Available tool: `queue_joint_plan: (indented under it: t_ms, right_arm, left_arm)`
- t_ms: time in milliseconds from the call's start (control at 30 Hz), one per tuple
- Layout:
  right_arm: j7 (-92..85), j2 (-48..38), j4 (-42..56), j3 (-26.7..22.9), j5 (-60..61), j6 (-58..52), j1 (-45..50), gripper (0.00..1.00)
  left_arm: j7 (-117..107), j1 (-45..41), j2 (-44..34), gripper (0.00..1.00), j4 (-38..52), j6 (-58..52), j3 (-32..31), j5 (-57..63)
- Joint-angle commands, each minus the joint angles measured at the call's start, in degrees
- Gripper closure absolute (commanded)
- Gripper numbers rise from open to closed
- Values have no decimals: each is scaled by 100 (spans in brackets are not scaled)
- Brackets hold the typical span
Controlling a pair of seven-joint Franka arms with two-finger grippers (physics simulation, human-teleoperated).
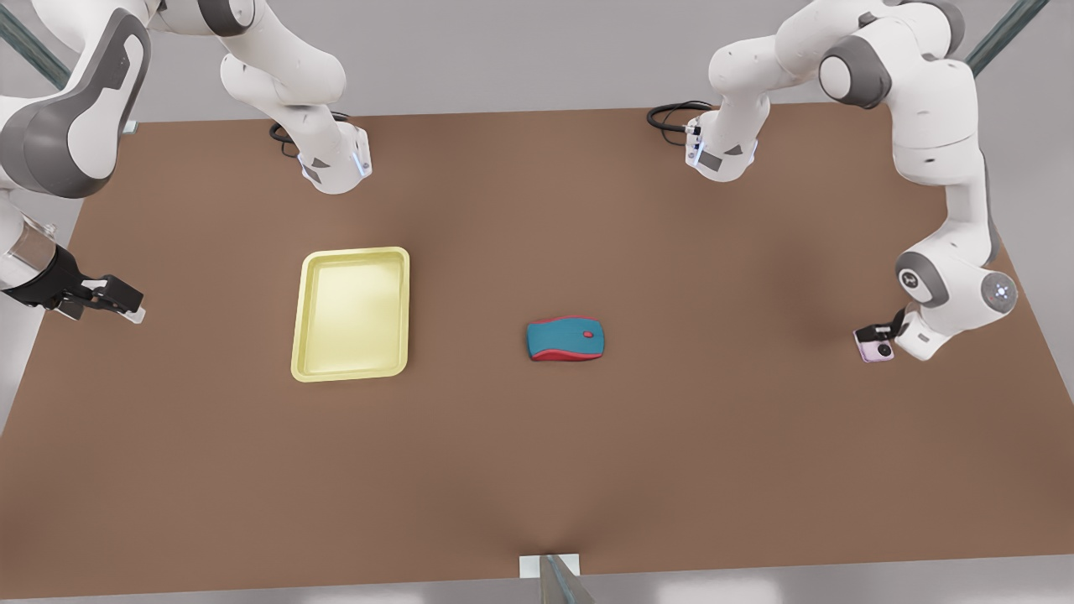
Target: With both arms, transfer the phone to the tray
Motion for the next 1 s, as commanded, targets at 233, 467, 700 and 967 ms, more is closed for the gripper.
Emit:
queue_joint_plan:
  t_ms: [233, 467, 700, 967]
  right_arm:
    - [-25, -7, -1, -4, -5, -6, 3, 0]
    - [-25, 2, 7, -4, 4, 3, 3, 0]
    - [-25, 2, 7, -4, 13, 3, 3, 0]
    - [-25, 2, 7, -4, 13, 3, -6, 0]
  left_arm:
    - [1916, 197, 245, 0, -62, 619, 1, -15]
    - [1723, 197, 289, 0, -88, 593, 1, -454]
    - [1441, 197, 306, 0, -88, 601, -8, -613]
    - [1441, 197, 438, 0, -71, 628, -17, -613]
